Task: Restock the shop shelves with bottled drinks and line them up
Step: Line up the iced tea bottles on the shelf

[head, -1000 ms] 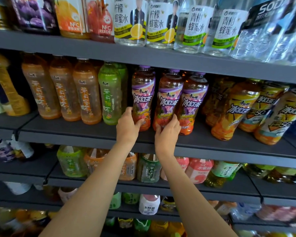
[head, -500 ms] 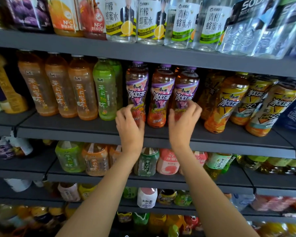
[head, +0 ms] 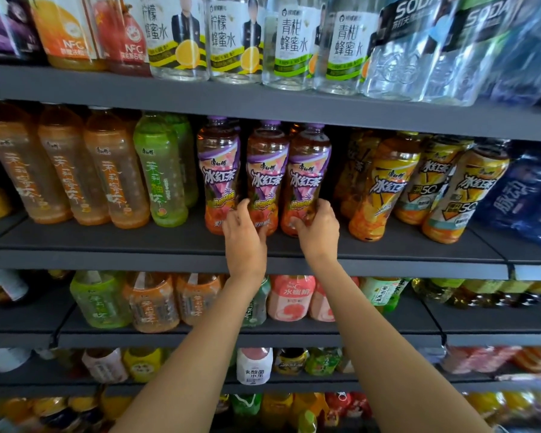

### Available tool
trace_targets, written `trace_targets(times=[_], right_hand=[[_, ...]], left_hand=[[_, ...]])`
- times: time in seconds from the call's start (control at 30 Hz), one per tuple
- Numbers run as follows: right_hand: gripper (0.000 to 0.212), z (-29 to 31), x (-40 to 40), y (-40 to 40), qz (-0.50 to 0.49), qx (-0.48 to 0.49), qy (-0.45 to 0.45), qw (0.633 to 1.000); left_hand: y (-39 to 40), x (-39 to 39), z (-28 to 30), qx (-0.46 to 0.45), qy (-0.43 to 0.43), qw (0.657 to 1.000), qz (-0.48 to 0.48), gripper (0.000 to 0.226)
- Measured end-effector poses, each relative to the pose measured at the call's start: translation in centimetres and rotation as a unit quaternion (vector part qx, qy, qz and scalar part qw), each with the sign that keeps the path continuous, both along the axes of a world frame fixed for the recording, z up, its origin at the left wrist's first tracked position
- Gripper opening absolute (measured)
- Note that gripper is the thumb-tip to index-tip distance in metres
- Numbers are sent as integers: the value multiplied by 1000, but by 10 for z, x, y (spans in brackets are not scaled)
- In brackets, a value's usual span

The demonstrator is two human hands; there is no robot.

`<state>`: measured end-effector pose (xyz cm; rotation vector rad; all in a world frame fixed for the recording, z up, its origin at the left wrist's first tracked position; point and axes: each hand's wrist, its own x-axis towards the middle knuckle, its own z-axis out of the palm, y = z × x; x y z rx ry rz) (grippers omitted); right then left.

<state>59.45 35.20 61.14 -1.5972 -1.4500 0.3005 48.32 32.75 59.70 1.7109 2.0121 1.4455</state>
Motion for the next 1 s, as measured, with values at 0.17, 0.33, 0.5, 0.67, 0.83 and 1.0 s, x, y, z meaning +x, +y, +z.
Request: trace_targets(times=[0.17,0.33,0.5,0.67,0.83,1.0], right_hand=[[51,2,-1,-1,-1,-2,5,1000],[55,6,6,-4,23,-27,-34,999],[69,3,18,-6,90,-56,-12,994],[78,14,31,1,149,-89,63,983],[39,14,34,2,177,-42,7,983],[35,6,46,-9,309,-3,-32,951]], left_hand=[[0,2,-2,3,8,1000,5,57],[-1,4,-3,8,10,1000,6,56],[-3,7,-1,14,-2,1000,17,56],[-8,26,9,117,-14,992,34,44],[-1,51,26,94,-36,995,-14,67],[-11,51,27,98,-56,993,28,59]])
